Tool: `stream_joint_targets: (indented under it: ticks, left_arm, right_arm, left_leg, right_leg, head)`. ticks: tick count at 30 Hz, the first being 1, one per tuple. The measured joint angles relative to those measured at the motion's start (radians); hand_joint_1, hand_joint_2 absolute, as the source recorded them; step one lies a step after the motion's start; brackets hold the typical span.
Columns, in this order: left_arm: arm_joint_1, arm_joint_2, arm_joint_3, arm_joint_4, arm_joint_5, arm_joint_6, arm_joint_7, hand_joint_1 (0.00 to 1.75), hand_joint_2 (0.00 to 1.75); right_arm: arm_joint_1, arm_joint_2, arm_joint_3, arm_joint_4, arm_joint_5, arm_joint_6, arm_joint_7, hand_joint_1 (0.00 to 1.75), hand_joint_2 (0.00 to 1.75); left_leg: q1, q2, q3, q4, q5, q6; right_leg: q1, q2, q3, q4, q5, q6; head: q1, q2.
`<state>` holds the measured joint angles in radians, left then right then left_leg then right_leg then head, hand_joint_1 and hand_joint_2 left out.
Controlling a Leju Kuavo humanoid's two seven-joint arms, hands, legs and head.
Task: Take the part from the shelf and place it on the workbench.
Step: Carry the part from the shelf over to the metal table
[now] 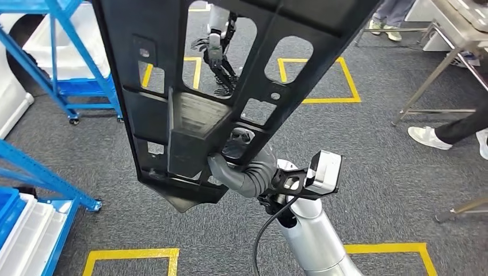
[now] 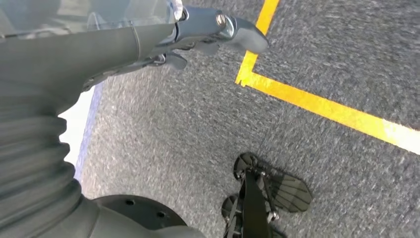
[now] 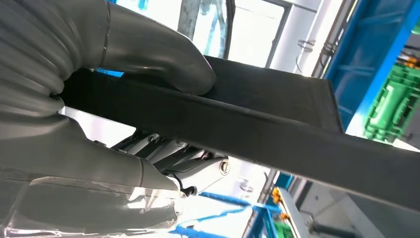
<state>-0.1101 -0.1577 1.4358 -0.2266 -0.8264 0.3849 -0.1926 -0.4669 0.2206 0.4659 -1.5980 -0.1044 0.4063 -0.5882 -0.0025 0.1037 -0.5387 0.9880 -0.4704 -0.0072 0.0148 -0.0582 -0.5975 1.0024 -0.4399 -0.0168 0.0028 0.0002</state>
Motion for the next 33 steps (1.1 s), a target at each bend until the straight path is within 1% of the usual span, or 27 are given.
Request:
stream_joint_targets:
  ticks: [1,2,3,5,6,7,8,9,10,12,13,14,16,17,19,20,21,22,23,24,25,27,28,29,31,32,33]
  left_arm:
    - [-0.001,0.000,0.000,0.000,-0.002,-0.011,-0.006,0.00,1.75]
    - [-0.001,0.000,0.000,0.000,-0.007,-0.025,-0.011,0.00,1.75]
    - [-0.001,0.000,-0.002,0.000,-0.015,-0.043,-0.017,0.00,1.75]
    - [0.002,0.000,-0.009,0.000,-0.036,-0.078,-0.028,0.00,1.75]
    - [0.005,0.000,-0.015,0.000,-0.048,-0.093,-0.036,0.00,1.75]
    - [0.008,0.000,-0.021,0.000,-0.059,-0.108,-0.045,0.00,1.75]
    - [0.010,0.000,-0.031,0.000,-0.073,-0.125,-0.056,0.00,1.75]
    - [0.012,0.002,-0.041,0.000,-0.087,-0.144,-0.067,0.00,1.75]
    - [0.013,0.004,-0.053,0.000,-0.102,-0.164,-0.078,0.00,1.75]
    - [0.016,0.011,-0.075,0.000,-0.123,-0.197,-0.093,0.00,1.75]
    - [0.018,0.014,-0.084,0.000,-0.129,-0.207,-0.096,0.00,1.75]
    - [0.020,0.017,-0.092,0.000,-0.132,-0.212,-0.097,0.00,1.75]
    - [0.022,0.024,-0.104,0.000,-0.136,-0.216,-0.098,0.00,1.75]
    - [0.020,0.027,-0.110,0.000,-0.136,-0.216,-0.099,0.00,1.75]
    - [0.017,0.030,-0.119,0.000,-0.137,-0.216,-0.100,0.00,1.75]
    - [0.017,0.031,-0.120,0.000,-0.137,-0.216,-0.101,0.00,1.75]
    - [0.019,0.031,-0.121,0.000,-0.137,-0.216,-0.101,0.00,1.75]
    - [0.020,0.032,-0.122,0.000,-0.137,-0.216,-0.101,0.00,1.75]
    - [0.022,0.032,-0.123,0.000,-0.137,-0.216,-0.101,0.00,1.75]
    - [0.022,0.032,-0.125,0.000,-0.137,-0.216,-0.101,0.00,1.75]
    - [0.022,0.033,-0.127,0.000,-0.138,-0.217,-0.100,0.00,1.75]
    - [0.020,0.033,-0.133,0.000,-0.142,-0.221,-0.095,0.00,1.75]
    - [0.019,0.033,-0.135,0.000,-0.144,-0.225,-0.092,0.00,1.75]
    - [0.018,0.033,-0.138,0.000,-0.146,-0.228,-0.089,0.00,1.75]
    - [0.017,0.034,-0.140,0.000,-0.141,-0.235,-0.087,0.00,1.75]
    - [0.017,0.037,-0.140,0.000,-0.134,-0.238,-0.087,0.00,1.75]
    - [0.017,0.040,-0.139,0.000,-0.123,-0.240,-0.085,0.00,1.75]
  right_arm:
    - [-0.002,0.001,0.001,0.002,0.003,-0.005,0.000,1.75,1.75]
    - [-0.006,0.002,0.002,0.005,0.006,-0.013,0.000,1.75,1.75]
    - [-0.011,0.002,0.003,0.008,0.009,-0.022,0.000,1.75,1.75]
    - [-0.015,0.001,0.004,0.015,0.012,-0.039,-0.002,1.75,1.75]
    - [-0.011,-0.003,0.003,0.017,0.012,-0.043,-0.004,1.75,1.75]
    - [-0.003,-0.010,0.000,0.017,0.011,-0.047,-0.009,1.75,1.75]
    - [0.011,-0.022,-0.007,0.016,0.012,-0.050,-0.017,1.75,1.75]
    - [0.028,-0.039,-0.016,0.013,0.017,-0.056,-0.031,1.75,1.75]
    - [0.050,-0.059,-0.028,0.009,0.026,-0.065,-0.049,1.75,1.75]
    - [0.097,-0.098,-0.051,-0.003,0.048,-0.087,-0.085,1.75,1.75]
    - [0.116,-0.112,-0.060,-0.009,0.056,-0.095,-0.095,1.75,1.75]
    - [0.132,-0.124,-0.067,-0.015,0.063,-0.100,-0.101,1.75,1.75]
    - [0.157,-0.143,-0.076,-0.027,0.071,-0.103,-0.105,1.75,1.75]
    - [0.166,-0.152,-0.079,-0.033,0.074,-0.104,-0.105,1.75,1.75]
    - [0.173,-0.164,-0.084,-0.040,0.077,-0.104,-0.106,1.75,1.75]
    - [0.175,-0.168,-0.085,-0.042,0.077,-0.105,-0.106,1.75,1.75]
    - [0.176,-0.170,-0.085,-0.043,0.077,-0.106,-0.106,1.75,1.75]
    - [0.179,-0.172,-0.085,-0.043,0.077,-0.107,-0.106,1.75,1.75]
    - [0.182,-0.175,-0.085,-0.043,0.078,-0.108,-0.106,1.75,1.75]
    - [0.184,-0.179,-0.086,-0.044,0.078,-0.110,-0.106,1.75,1.75]
    - [0.186,-0.182,-0.087,-0.044,0.079,-0.113,-0.106,1.75,1.75]
    - [0.187,-0.185,-0.088,-0.049,0.085,-0.120,-0.104,1.75,1.75]
    - [0.187,-0.186,-0.088,-0.053,0.089,-0.123,-0.102,1.75,1.75]
    - [0.187,-0.186,-0.088,-0.058,0.095,-0.126,-0.099,1.75,1.75]
    - [0.186,-0.186,-0.086,-0.063,0.109,-0.134,-0.094,1.75,1.75]
    - [0.182,-0.184,-0.082,-0.063,0.118,-0.140,-0.092,1.75,1.75]
    - [0.174,-0.177,-0.074,-0.059,0.127,-0.147,-0.090,1.75,1.75]
  left_leg:
    - [0.001,0.004,0.003,0.001,-0.004,-0.005]
    - [0.003,-0.007,0.002,0.010,-0.013,-0.010]
    - [0.005,-0.028,-0.008,0.038,-0.033,-0.014]
    - [0.008,-0.079,-0.063,0.159,-0.098,-0.020]
    - [0.010,-0.090,-0.098,0.231,-0.128,-0.021]
    - [0.011,-0.095,-0.126,0.284,-0.142,-0.022]
    - [0.013,-0.096,-0.137,0.301,-0.136,-0.023]
    - [0.014,-0.098,-0.128,0.275,-0.109,-0.023]
    - [0.018,-0.106,-0.101,0.213,-0.069,-0.024]
    - [0.027,-0.159,-0.041,0.078,-0.012,-0.026]
    - [0.030,-0.181,-0.025,0.040,-0.002,-0.026]
    - [0.031,-0.194,-0.020,0.027,-0.004,-0.024]
    - [0.029,-0.174,-0.020,0.022,-0.002,-0.013]
    - [0.028,-0.161,-0.018,0.017,0.002,-0.005]
    - [0.028,-0.133,-0.013,0.005,0.009,0.011]
    - [0.024,-0.119,-0.012,0.003,0.009,0.015]
    - [0.022,-0.103,-0.012,0.003,0.009,0.018]
    - [0.019,-0.088,-0.012,0.003,0.008,0.019]
    - [0.018,-0.074,-0.012,0.004,0.006,0.020]
    - [0.018,-0.061,-0.012,0.004,0.005,0.019]
    - [0.018,-0.049,-0.011,0.005,0.003,0.017]
    - [0.014,-0.030,-0.008,0.008,-0.003,0.010]
    - [0.011,-0.022,-0.006,0.009,-0.006,0.005]
    - [0.009,-0.014,-0.003,0.010,-0.008,-0.001]
    - [0.008,0.003,0.002,0.008,-0.013,-0.012]
    - [0.009,-0.002,0.003,0.012,-0.019,-0.018]
    - [0.011,-0.021,-0.002,0.030,-0.032,-0.024]
  right_leg:
    - [-0.003,0.012,0.002,-0.004,0.003,-0.004]
    - [-0.007,0.024,0.005,-0.009,0.006,-0.008]
    - [-0.010,0.035,0.008,-0.014,0.009,-0.013]
    - [-0.014,0.057,0.010,-0.018,0.012,-0.019]
    - [-0.013,0.070,0.009,-0.018,0.013,-0.020]
    - [-0.013,0.084,0.009,-0.016,0.013,-0.020]
    - [-0.013,0.097,0.009,-0.015,0.012,-0.020]
    - [-0.014,0.111,0.010,-0.012,0.011,-0.018]
    - [-0.016,0.124,0.011,-0.008,0.009,-0.014]
    - [-0.018,0.147,0.006,0.003,0.004,-0.004]
    - [-0.019,0.159,-0.001,0.008,0.004,0.003]
    - [-0.020,0.172,-0.008,0.011,0.006,0.009]
    - [-0.025,0.198,-0.017,0.010,0.012,0.024]
    - [-0.024,0.191,-0.022,0.014,0.009,0.029]
    - [-0.022,0.137,-0.051,0.071,-0.026,0.037]
    - [-0.021,0.102,-0.080,0.129,-0.056,0.040]
    - [-0.023,0.082,-0.112,0.196,-0.085,0.043]
    - [-0.025,0.073,-0.140,0.251,-0.104,0.045]
    - [-0.027,0.069,-0.153,0.279,-0.107,0.047]
    - [-0.028,0.066,-0.146,0.268,-0.092,0.048]
    - [-0.029,0.059,-0.118,0.218,-0.063,0.047]
    - [-0.023,0.016,-0.042,0.081,-0.012,0.040]
    - [-0.018,-0.002,-0.017,0.034,-0.001,0.033]
    - [-0.013,-0.014,-0.006,0.012,-0.001,0.027]
    - [-0.011,0.003,-0.007,0.007,-0.003,0.015]
    - [-0.013,0.013,-0.006,0.005,-0.002,0.010]
    - [-0.015,0.024,-0.004,0.002,0.000,0.004]
  head:
    - [0.000,0.000]
    - [-0.001,0.000]
    - [-0.001,0.000]
    - [-0.004,0.000]
    - [-0.006,0.000]
    - [-0.007,0.000]
    - [-0.007,0.000]
    - [-0.007,0.000]
    - [-0.006,0.000]
    - [-0.005,0.000]
    - [-0.005,0.000]
    - [-0.006,0.000]
    - [-0.008,0.000]
    - [-0.008,0.000]
    - [-0.001,0.000]
    - [0.002,0.000]
    - [0.005,0.000]
    - [0.005,0.000]
    - [0.006,0.000]
    - [0.006,0.000]
    - [0.006,0.000]
    - [0.006,0.000]
    - [0.005,0.000]
    - [0.005,0.000]
    - [0.004,0.000]
    - [0.004,0.000]
    - [0.003,0.000]
